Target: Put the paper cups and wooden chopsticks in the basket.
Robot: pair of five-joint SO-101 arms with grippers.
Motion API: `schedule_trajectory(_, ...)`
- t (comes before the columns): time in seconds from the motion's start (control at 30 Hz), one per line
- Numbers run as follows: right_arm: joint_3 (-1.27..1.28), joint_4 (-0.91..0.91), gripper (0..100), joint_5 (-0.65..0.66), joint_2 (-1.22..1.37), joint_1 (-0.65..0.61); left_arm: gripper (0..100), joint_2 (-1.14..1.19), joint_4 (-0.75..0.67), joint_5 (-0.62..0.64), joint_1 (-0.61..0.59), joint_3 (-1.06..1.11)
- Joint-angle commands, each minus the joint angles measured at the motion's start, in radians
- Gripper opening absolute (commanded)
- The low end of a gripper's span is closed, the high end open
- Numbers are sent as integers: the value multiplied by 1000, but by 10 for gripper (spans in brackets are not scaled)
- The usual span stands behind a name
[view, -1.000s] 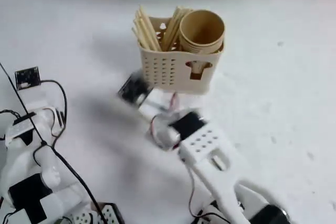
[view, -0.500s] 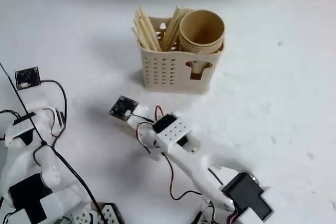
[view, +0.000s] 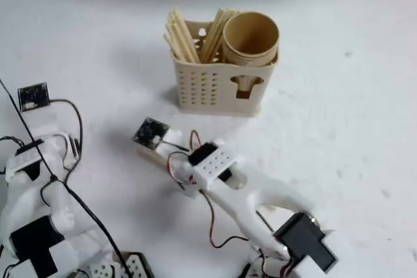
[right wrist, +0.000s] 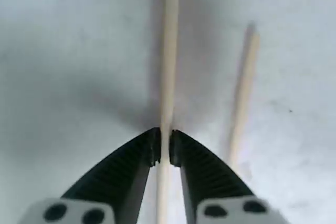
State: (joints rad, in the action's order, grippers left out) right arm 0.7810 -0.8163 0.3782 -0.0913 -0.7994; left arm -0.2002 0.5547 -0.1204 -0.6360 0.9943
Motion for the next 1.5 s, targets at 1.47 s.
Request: schedule_trajectory(1.47,-107,-62,112,-20,-117,148,157,-7,-11,11,-12,-2)
